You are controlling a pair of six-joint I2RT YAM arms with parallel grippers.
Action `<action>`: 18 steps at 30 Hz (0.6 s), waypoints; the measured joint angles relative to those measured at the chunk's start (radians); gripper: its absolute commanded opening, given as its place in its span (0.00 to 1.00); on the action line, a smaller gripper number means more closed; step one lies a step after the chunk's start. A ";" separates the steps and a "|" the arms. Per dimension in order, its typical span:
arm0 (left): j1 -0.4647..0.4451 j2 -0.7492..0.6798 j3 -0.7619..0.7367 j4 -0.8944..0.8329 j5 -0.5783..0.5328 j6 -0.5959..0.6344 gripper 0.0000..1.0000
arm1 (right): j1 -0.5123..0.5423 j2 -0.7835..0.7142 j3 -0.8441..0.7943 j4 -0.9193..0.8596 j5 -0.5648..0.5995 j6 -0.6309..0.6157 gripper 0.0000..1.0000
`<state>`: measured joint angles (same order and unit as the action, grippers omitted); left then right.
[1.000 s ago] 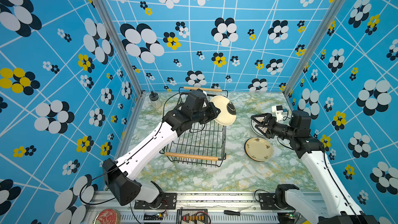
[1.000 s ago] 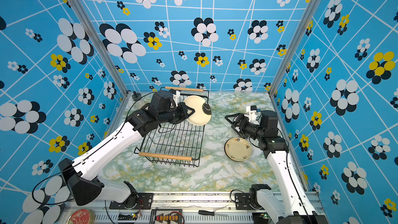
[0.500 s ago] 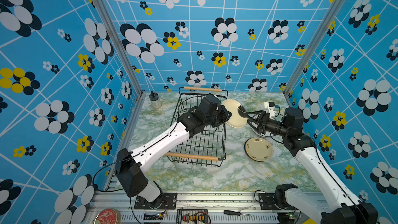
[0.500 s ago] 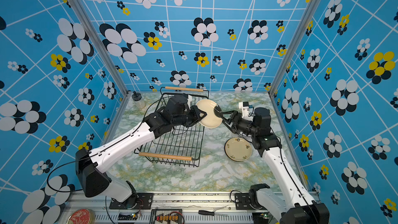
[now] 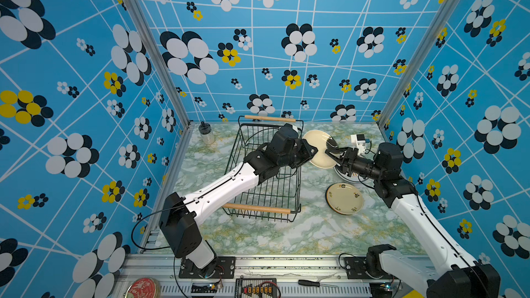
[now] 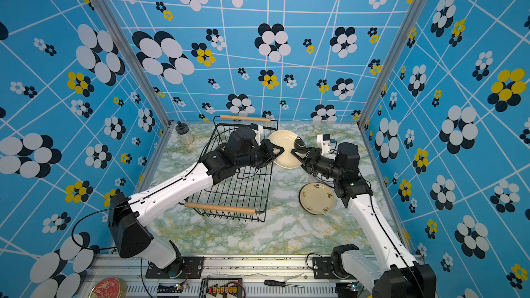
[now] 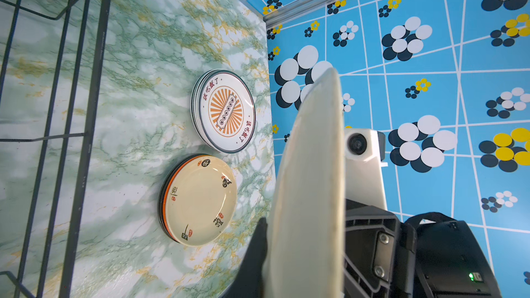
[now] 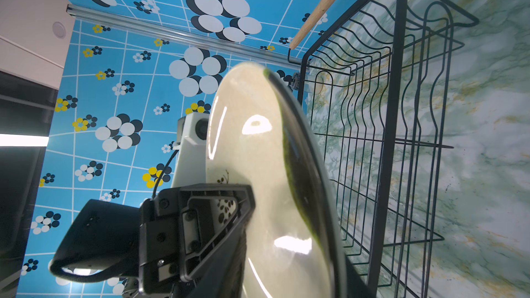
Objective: Unload the plates from the dish rack
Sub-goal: 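Carry the plate toward the right gripper while the right grasps its rim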
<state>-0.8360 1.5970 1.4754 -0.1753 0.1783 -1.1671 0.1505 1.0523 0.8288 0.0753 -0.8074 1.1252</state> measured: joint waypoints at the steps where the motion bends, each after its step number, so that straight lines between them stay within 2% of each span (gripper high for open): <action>1: -0.001 0.003 0.006 0.000 0.002 0.000 0.13 | 0.000 0.000 0.000 0.009 -0.002 0.006 0.38; 9: -0.004 0.031 0.048 0.015 0.032 0.007 0.14 | 0.000 0.000 -0.004 0.043 -0.006 0.043 0.23; 12: 0.002 0.042 0.058 0.022 0.044 -0.011 0.15 | -0.012 0.000 -0.004 0.068 -0.006 0.080 0.11; 14: 0.009 0.048 0.060 0.042 0.064 -0.027 0.16 | -0.020 -0.003 -0.003 0.092 -0.006 0.116 0.10; 18: 0.010 0.060 0.070 0.047 0.069 -0.026 0.24 | -0.022 -0.004 -0.003 0.098 0.001 0.121 0.03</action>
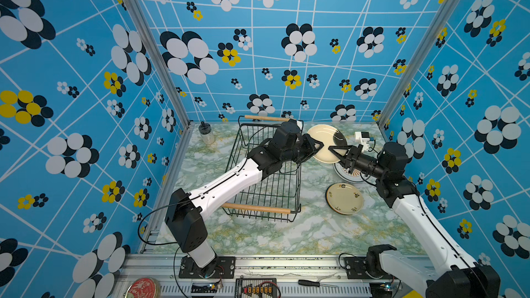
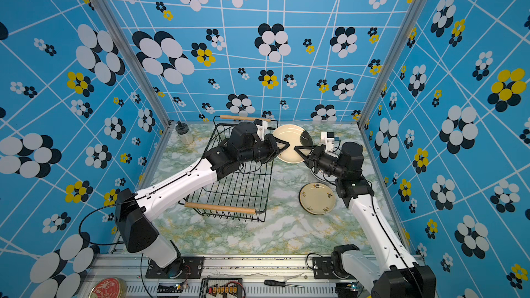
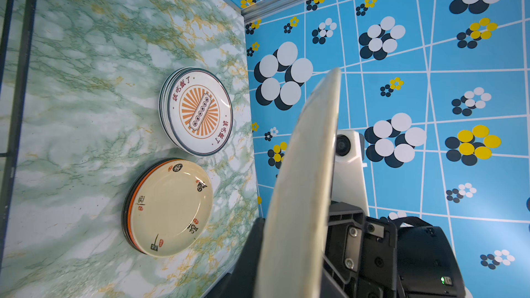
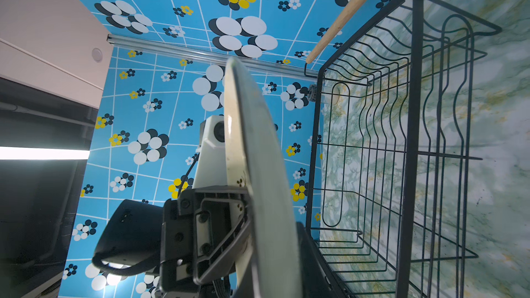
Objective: Unload the plates from the dish rack
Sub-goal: 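Carry the plate toward the right gripper while the right grasps its rim, then carry the plate toward the plate stack with the right gripper while the left withdraws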
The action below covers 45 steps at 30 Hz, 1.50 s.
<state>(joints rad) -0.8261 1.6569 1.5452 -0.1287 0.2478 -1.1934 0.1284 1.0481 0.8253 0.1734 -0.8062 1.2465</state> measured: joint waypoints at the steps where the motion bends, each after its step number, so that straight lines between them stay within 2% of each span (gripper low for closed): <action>1: 0.000 0.007 0.004 -0.002 0.000 0.006 0.29 | 0.000 0.000 0.000 -0.002 0.003 -0.006 0.03; 6: -0.009 0.022 0.008 -0.034 0.013 0.054 0.50 | 0.008 0.000 0.002 -0.059 0.011 -0.082 0.01; 14: -0.021 0.022 0.019 -0.080 0.019 0.115 0.62 | 0.011 0.000 0.041 -0.178 0.011 -0.180 0.00; 21: -0.021 0.021 0.054 -0.134 0.026 0.189 0.68 | 0.001 0.000 0.108 -0.299 0.013 -0.267 0.00; 32: -0.021 -0.059 0.111 -0.275 -0.005 0.348 0.72 | -0.103 -0.001 0.247 -0.569 0.054 -0.445 0.00; 40: 0.010 -0.168 0.164 -0.510 -0.136 0.493 0.73 | -0.130 -0.001 0.388 -0.855 0.195 -0.642 0.00; 45: 0.061 -0.259 0.164 -0.685 -0.273 0.570 0.74 | -0.139 -0.001 0.419 -1.009 0.332 -0.740 0.00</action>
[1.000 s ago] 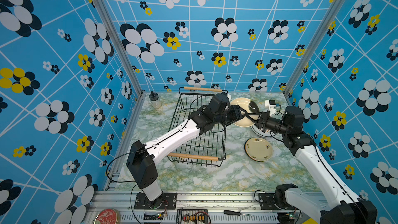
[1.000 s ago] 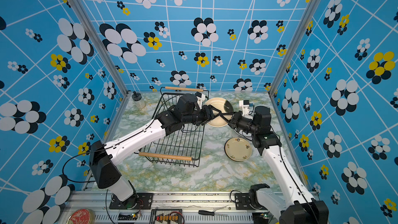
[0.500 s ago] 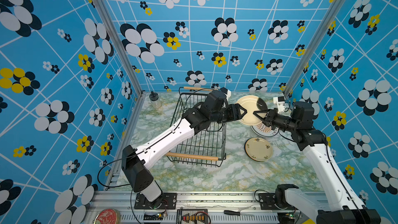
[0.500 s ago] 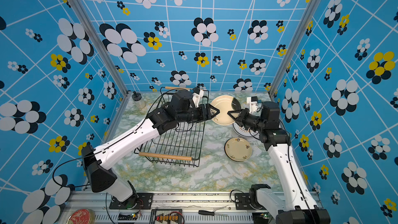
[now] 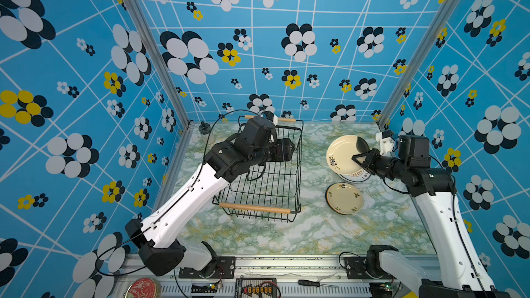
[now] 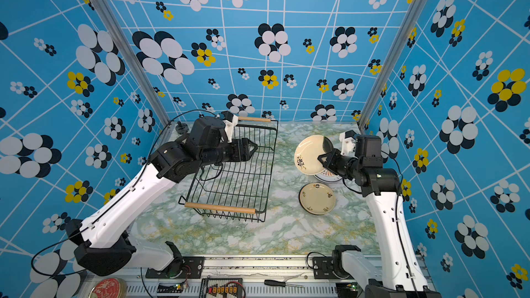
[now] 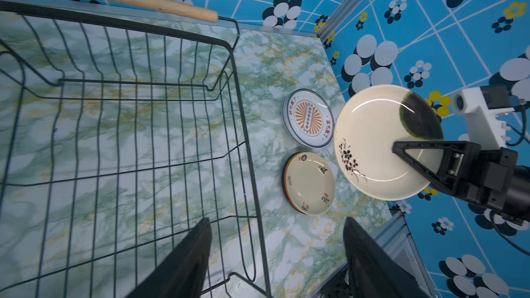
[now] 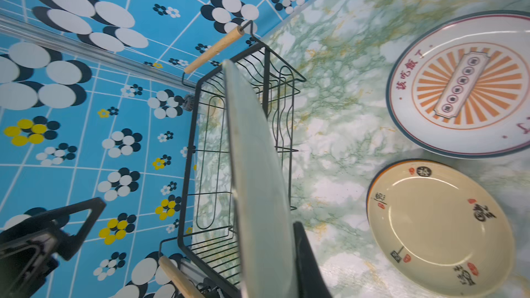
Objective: Unload the plates from the dish rack
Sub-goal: 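Carry the plate toward the plate stack with the right gripper while the left withdraws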
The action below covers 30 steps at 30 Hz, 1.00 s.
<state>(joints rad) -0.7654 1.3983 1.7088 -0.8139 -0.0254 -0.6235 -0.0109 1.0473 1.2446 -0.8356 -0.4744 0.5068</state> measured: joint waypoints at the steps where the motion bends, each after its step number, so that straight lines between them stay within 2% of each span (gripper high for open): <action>1: 0.008 -0.014 -0.001 -0.022 -0.024 0.009 0.74 | -0.001 0.000 0.000 -0.024 0.028 -0.014 0.00; 6: 0.106 -0.150 -0.076 -0.138 -0.148 0.042 0.76 | -0.005 0.001 -0.010 -0.126 0.175 -0.068 0.00; 11: 0.227 -0.277 -0.183 -0.192 -0.211 0.045 0.79 | -0.005 -0.001 -0.092 -0.153 0.261 -0.084 0.00; 19: 0.334 -0.327 -0.265 -0.241 -0.259 0.052 0.82 | -0.005 0.000 -0.218 -0.158 0.313 -0.085 0.00; 30: 0.443 -0.344 -0.380 -0.228 -0.241 0.053 0.86 | -0.005 0.055 -0.318 -0.104 0.328 -0.084 0.00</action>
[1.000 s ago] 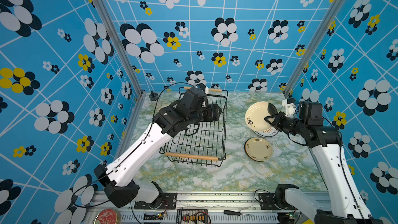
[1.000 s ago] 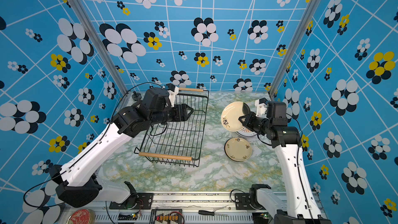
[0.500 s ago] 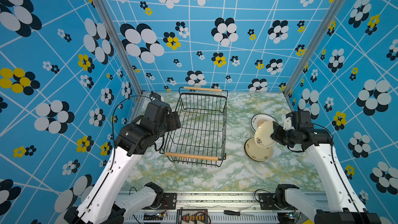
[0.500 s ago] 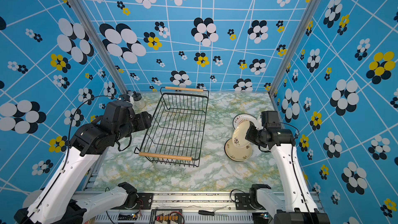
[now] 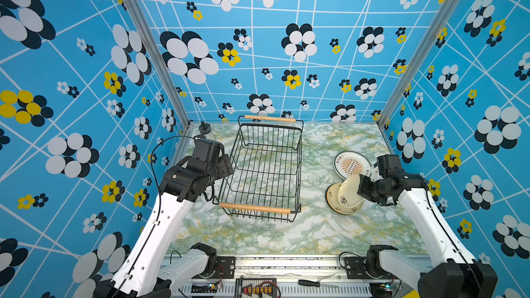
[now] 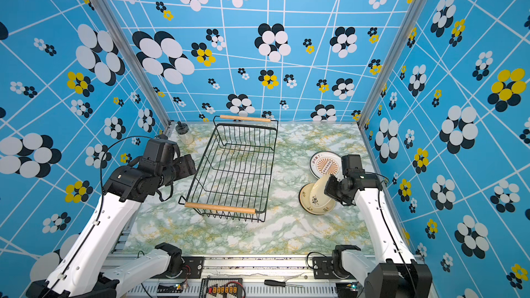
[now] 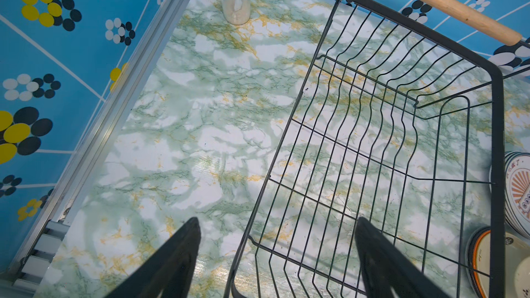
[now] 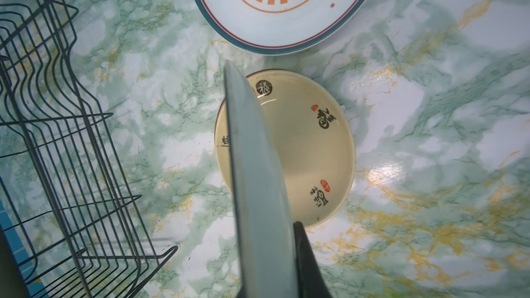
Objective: Unload the plates from the dish rack
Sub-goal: 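Carry the plate toward the plate stack with the right gripper while the left withdraws, then lower the green-banded plate onto the cream plate stack with the right gripper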
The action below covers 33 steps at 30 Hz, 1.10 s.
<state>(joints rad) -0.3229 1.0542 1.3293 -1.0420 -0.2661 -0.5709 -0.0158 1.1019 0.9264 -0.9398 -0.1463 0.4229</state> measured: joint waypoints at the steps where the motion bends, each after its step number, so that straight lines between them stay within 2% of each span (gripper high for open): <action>1: 0.013 -0.006 -0.007 0.000 0.005 0.000 0.86 | 0.000 0.009 -0.006 0.009 0.000 0.000 0.00; 10: 0.114 -0.052 -0.051 0.018 0.084 0.018 0.87 | -0.001 0.064 -0.036 0.070 0.000 0.003 0.00; 20: 0.146 -0.050 -0.064 0.026 0.148 0.048 0.88 | -0.001 0.083 -0.081 0.119 -0.007 0.014 0.00; 24: 0.148 -0.050 -0.066 0.026 0.159 0.058 0.88 | -0.001 0.083 -0.089 0.135 -0.016 0.023 0.05; 27: 0.157 -0.050 -0.066 0.026 0.163 0.064 0.88 | -0.001 0.083 -0.096 0.144 -0.022 0.030 0.14; 33: 0.172 -0.050 -0.066 0.026 0.172 0.071 0.88 | -0.001 0.083 -0.112 0.145 -0.015 0.040 0.21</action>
<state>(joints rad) -0.1513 1.0039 1.2629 -1.0157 -0.0940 -0.4999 -0.0166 1.1847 0.8146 -0.7952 -0.1612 0.4629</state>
